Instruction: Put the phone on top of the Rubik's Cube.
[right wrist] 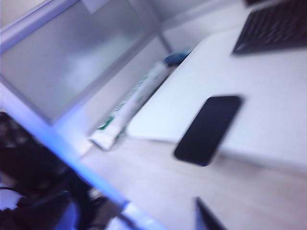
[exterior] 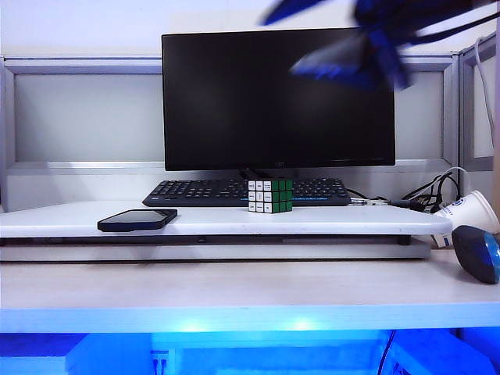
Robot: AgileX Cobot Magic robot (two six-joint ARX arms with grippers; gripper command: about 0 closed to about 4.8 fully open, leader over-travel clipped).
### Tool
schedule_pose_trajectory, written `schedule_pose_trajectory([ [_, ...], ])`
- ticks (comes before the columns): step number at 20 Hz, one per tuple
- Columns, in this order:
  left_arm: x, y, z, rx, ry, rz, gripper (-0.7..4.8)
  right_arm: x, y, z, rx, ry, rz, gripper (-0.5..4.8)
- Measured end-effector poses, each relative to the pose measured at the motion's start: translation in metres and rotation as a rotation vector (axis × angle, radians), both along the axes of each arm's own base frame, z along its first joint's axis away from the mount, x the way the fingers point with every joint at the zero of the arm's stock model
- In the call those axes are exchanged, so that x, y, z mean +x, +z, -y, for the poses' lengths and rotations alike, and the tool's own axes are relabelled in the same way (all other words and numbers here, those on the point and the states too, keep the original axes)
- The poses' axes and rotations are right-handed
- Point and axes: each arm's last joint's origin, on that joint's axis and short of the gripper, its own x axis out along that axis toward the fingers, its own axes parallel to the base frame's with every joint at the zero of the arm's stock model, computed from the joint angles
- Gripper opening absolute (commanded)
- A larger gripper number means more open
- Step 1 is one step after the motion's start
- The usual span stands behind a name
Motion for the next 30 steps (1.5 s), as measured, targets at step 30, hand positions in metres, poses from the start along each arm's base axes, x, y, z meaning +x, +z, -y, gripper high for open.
schedule_pose_trajectory([
  [30, 0.000, 0.000, 0.001, -0.003, -0.022, 0.002, -0.05, 0.150, -0.121, -0.126, 0.319, 0.168, -0.715, 4.63],
])
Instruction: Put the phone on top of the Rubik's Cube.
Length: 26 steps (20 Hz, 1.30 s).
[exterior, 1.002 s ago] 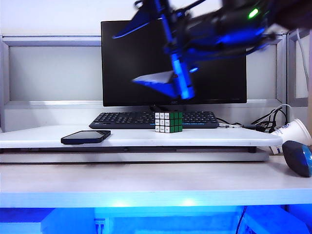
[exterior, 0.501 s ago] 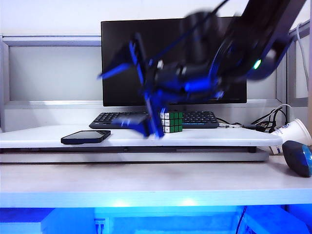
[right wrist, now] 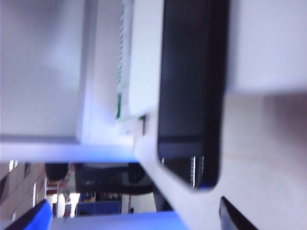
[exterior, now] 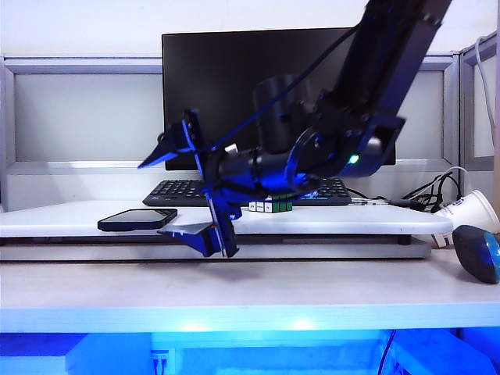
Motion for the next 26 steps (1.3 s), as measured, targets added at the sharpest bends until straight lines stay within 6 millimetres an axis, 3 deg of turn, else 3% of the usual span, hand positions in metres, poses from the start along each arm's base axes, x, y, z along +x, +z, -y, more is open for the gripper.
schedule_pose_trajectory([
  [10, 0.000, 0.000, 0.000, 0.000, 0.000, 0.000, -0.05, 0.016, -0.010, -0.011, -0.034, -0.048, -0.030, 4.23],
  [12, 0.000, 0.000, 0.000, 0.000, 0.000, 0.000, -0.05, 0.017, -0.011, -0.012, -0.035, -0.053, -0.030, 3.64],
  [14, 0.000, 0.000, 0.000, 0.000, 0.000, 0.000, -0.05, 0.020, -0.010, -0.014, -0.037, -0.051, -0.033, 3.38],
  [17, 0.000, 0.000, 0.000, 0.000, 0.000, 0.000, -0.05, 0.023, -0.008, -0.019, -0.031, -0.047, -0.026, 2.37],
  [21, 0.000, 0.000, 0.000, 0.000, 0.000, 0.000, -0.05, 0.021, -0.012, -0.020, -0.056, -0.059, -0.052, 1.82],
  [23, 0.000, 0.000, 0.000, 0.000, 0.000, 0.000, -0.05, 0.021, -0.013, -0.021, -0.066, -0.057, -0.066, 0.35],
  [26, 0.000, 0.000, 0.000, 0.000, 0.000, 0.000, -0.04, 0.021, -0.007, -0.022, -0.049, -0.053, -0.047, -0.06],
])
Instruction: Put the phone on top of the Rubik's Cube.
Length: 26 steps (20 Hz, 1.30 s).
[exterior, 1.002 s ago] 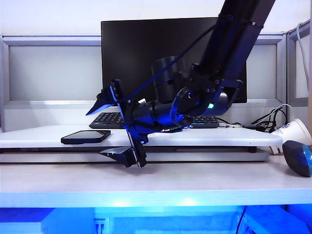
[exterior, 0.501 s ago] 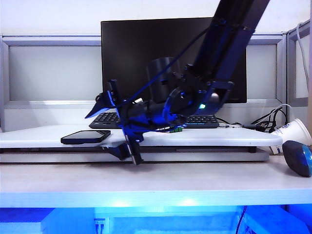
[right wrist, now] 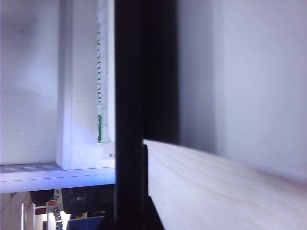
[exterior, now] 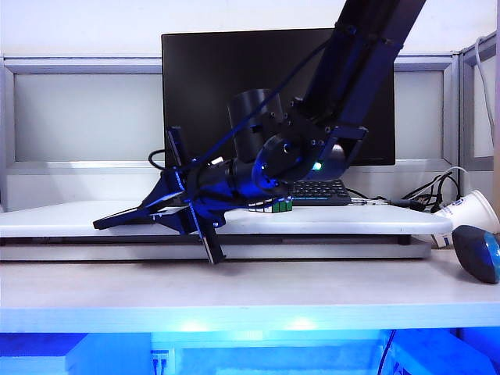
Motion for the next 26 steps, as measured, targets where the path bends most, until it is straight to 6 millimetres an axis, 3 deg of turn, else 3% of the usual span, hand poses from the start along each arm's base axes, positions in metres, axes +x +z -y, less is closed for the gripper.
schedule_pose_trajectory([
  [15, 0.000, 0.000, 0.000, 0.000, 0.000, 0.000, -0.04, 0.001, 0.007, 0.000, 0.063, 0.018, 0.070, -0.06],
  [21, 0.000, 0.000, 0.000, 0.001, 0.000, 0.000, -0.05, 0.014, 0.050, 0.025, 0.105, -0.034, 0.187, -0.06],
  [26, 0.000, 0.000, 0.000, 0.022, -0.003, 0.006, -0.05, 0.032, 0.067, 0.058, 0.112, -0.102, 0.238, -0.06],
])
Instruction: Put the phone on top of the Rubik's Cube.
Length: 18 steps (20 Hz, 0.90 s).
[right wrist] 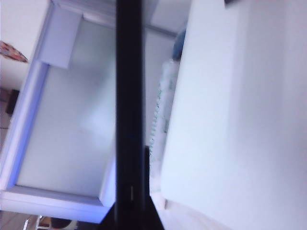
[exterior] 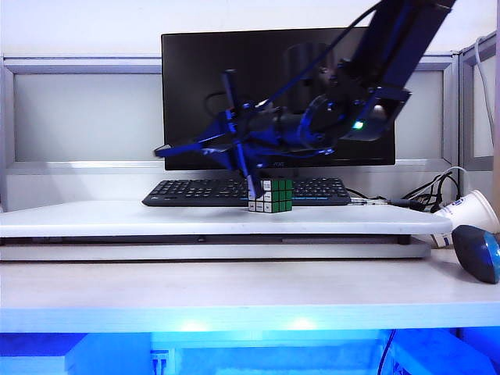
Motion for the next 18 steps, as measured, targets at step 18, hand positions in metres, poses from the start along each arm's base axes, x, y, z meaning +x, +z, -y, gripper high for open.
schedule_pose_trajectory([
  [18, 0.000, 0.000, 0.000, 0.001, 0.001, 0.000, -0.05, 0.036, 0.003, 0.082, -0.003, -0.129, 0.003, -0.06],
])
